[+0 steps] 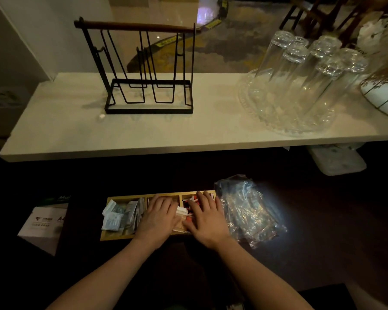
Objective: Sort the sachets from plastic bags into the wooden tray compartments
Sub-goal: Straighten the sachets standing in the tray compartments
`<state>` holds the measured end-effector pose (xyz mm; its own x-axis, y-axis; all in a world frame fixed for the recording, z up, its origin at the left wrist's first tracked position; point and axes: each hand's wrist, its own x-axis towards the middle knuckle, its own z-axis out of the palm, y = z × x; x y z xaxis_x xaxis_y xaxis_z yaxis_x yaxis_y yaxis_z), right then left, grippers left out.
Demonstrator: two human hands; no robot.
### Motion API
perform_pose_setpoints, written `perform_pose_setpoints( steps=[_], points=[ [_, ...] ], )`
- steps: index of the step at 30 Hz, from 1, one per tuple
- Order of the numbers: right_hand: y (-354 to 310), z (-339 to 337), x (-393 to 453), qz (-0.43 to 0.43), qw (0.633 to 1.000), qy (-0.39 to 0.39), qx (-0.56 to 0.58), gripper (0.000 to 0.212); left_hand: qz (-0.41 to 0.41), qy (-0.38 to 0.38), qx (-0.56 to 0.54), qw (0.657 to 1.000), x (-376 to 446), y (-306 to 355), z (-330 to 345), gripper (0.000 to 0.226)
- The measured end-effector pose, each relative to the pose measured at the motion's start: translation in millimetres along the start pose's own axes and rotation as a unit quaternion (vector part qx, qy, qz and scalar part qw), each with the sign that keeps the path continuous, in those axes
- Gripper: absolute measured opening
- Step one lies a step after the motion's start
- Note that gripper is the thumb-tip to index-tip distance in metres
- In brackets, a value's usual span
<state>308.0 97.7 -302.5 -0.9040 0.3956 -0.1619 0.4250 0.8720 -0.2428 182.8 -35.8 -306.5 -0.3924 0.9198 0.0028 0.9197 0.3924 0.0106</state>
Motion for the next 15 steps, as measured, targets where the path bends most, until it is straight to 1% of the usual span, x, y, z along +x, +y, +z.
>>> perform_pose_setpoints(
  steps=[2,4,7,9,10,12,13,14,15],
  points=[
    [-2.7,5.8,-2.1,-0.006,1.000,0.015,-0.005,0.071,0.009,-0.024,0.022,0.999,-3.6,1.1,3.9,0.050],
    [-3.8,12.8,-2.3,-0.018,0.999,0.020,-0.027,0.061,0.003,-0.038,0.030,0.999,0.1,1.6,5.3,0.048],
    [-4.3,17.6,3.1,-0.012,0.998,0.030,-0.054,0.049,-0.020,-0.041,0.013,0.999,10.8,0.6,2.7,0.044],
    [-8.9,16.4,8.4,0.002,0.999,0.038,-0.036,0.045,-0.047,-0.043,-0.011,0.998,13.2,1.2,3.3,0.042],
    [-11.8,17.4,11.0,0.008,0.999,0.049,-0.016,0.044,-0.061,-0.046,-0.025,0.997,13.4,2.4,3.1,0.045],
    [-16.2,21.4,12.9,0.014,0.995,0.081,0.056,0.041,-0.077,-0.043,-0.058,0.994,13.0,5.0,-2.1,0.068],
    [-17.0,22.8,13.4,0.016,0.991,0.094,0.091,0.039,-0.074,-0.038,-0.065,0.994,13.3,4.8,-5.6,0.080],
    [-16.5,23.6,14.0,0.019,0.988,0.106,0.112,0.037,-0.060,-0.032,-0.061,0.996,13.6,2.9,-6.9,0.085],
    [-15.4,24.3,14.5,0.019,0.986,0.116,0.117,0.037,-0.040,-0.027,-0.046,0.998,13.6,0.4,-6.8,0.085]
  ],
)
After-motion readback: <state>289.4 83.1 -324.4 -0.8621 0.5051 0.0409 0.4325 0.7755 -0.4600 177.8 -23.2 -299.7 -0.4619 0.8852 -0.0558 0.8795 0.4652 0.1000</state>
